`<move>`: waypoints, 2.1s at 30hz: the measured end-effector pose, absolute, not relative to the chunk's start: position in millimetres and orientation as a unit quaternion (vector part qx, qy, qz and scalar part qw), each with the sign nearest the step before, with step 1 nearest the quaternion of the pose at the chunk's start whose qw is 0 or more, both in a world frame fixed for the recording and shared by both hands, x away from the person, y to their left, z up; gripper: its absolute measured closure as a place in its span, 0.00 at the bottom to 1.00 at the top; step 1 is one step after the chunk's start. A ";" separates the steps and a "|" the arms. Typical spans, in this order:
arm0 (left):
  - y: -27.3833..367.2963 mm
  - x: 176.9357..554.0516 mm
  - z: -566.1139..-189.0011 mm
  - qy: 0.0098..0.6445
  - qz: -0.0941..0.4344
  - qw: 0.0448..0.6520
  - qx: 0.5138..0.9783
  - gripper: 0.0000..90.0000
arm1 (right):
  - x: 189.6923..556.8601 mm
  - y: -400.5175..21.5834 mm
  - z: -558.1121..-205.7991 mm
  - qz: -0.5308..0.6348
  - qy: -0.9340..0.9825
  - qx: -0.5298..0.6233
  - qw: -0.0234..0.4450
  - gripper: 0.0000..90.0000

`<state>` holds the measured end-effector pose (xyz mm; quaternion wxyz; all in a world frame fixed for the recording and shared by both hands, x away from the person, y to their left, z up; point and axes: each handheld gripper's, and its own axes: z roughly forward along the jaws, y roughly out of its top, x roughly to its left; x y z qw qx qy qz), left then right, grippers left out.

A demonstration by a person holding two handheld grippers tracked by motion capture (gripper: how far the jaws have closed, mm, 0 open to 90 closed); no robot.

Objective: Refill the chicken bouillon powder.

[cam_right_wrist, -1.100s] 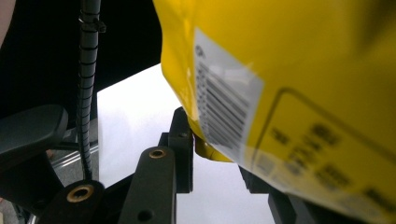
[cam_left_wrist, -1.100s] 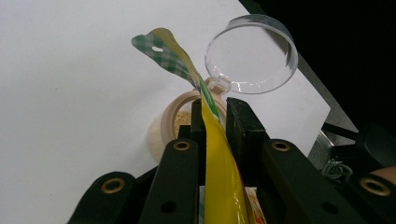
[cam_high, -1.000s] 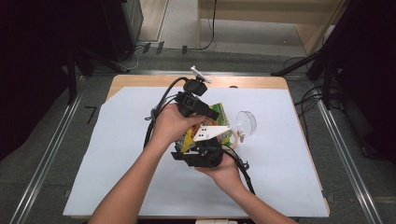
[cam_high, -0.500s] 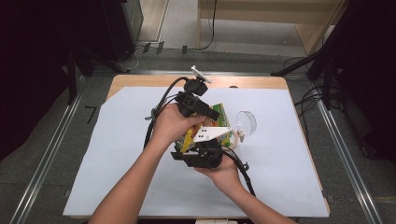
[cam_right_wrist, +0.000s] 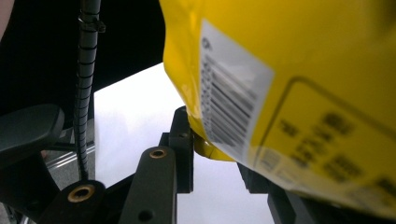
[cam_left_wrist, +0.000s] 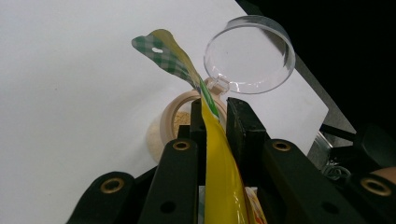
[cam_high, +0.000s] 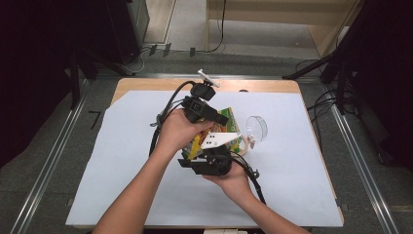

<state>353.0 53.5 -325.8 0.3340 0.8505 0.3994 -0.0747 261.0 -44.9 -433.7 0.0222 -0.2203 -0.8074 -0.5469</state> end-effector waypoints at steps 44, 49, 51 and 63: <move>55.1 356.1 -327.3 0.407 -0.071 0.336 0.846 0.90 | 264.8 -43.6 -432.9 -0.543 -0.811 -0.217 0.020 0.79; 56.0 356.7 -327.2 0.407 -0.072 0.336 0.846 0.90 | 264.4 -43.2 -432.6 -0.543 -0.812 -0.215 0.018 0.79; 55.3 357.6 -326.6 0.407 -0.073 0.336 0.846 0.90 | 264.5 -43.5 -432.3 -0.544 -0.811 -0.215 0.018 0.79; 55.4 358.5 -324.9 0.408 -0.076 0.338 0.845 0.90 | 264.8 -45.4 -429.7 -0.544 -0.811 -0.215 0.018 0.79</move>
